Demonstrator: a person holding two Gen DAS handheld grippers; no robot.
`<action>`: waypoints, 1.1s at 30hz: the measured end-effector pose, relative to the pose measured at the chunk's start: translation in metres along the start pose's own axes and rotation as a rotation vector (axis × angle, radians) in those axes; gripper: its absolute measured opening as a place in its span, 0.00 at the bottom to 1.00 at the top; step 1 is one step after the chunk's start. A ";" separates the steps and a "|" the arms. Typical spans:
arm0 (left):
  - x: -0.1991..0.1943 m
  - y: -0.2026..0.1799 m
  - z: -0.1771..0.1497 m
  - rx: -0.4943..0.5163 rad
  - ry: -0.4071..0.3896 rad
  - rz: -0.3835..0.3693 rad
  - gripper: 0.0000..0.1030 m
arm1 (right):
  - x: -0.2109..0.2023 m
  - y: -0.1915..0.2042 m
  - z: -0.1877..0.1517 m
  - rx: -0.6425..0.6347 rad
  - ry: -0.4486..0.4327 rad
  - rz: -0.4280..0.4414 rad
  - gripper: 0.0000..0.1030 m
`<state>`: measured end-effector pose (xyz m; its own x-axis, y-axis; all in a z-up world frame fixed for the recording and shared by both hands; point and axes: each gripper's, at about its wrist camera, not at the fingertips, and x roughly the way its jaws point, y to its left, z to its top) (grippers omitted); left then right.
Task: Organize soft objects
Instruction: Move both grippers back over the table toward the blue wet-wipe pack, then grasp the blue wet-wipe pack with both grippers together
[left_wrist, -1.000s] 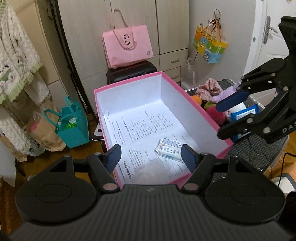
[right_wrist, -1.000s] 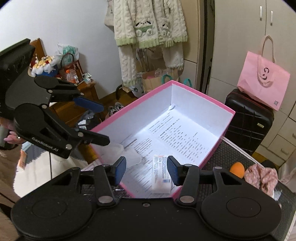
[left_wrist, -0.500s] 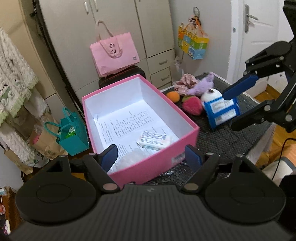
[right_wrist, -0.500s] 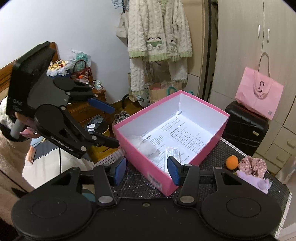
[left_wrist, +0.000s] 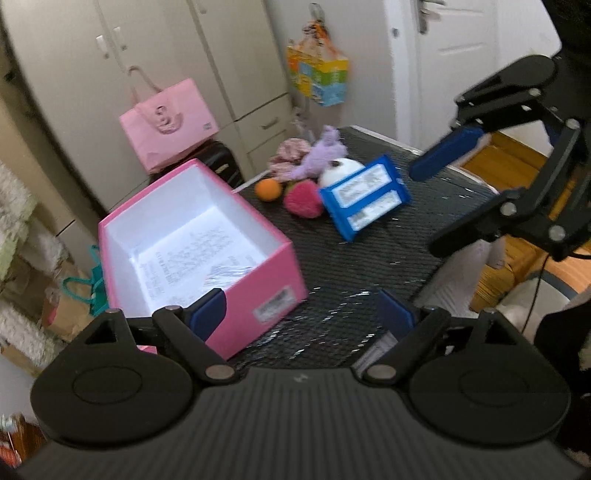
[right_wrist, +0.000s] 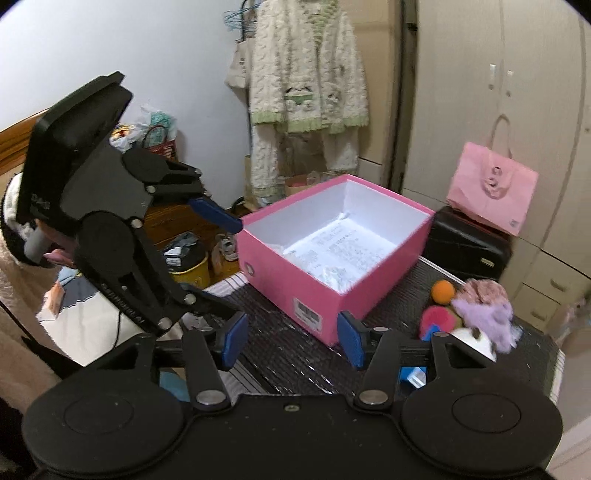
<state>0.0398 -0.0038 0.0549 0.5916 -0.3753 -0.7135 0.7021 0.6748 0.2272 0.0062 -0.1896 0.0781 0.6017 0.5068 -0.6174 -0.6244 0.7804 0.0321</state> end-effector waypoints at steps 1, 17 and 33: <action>0.002 -0.006 0.002 0.014 -0.001 -0.010 0.89 | -0.003 -0.002 -0.005 0.009 -0.003 -0.012 0.63; 0.090 -0.035 0.026 -0.097 -0.049 -0.206 0.98 | -0.007 -0.082 -0.086 0.229 -0.056 -0.211 0.78; 0.162 -0.048 0.041 -0.359 -0.263 -0.164 0.97 | 0.056 -0.143 -0.137 0.223 -0.120 -0.339 0.78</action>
<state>0.1182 -0.1224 -0.0443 0.5972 -0.6122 -0.5182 0.6407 0.7528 -0.1510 0.0607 -0.3229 -0.0690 0.8164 0.2361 -0.5270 -0.2657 0.9638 0.0200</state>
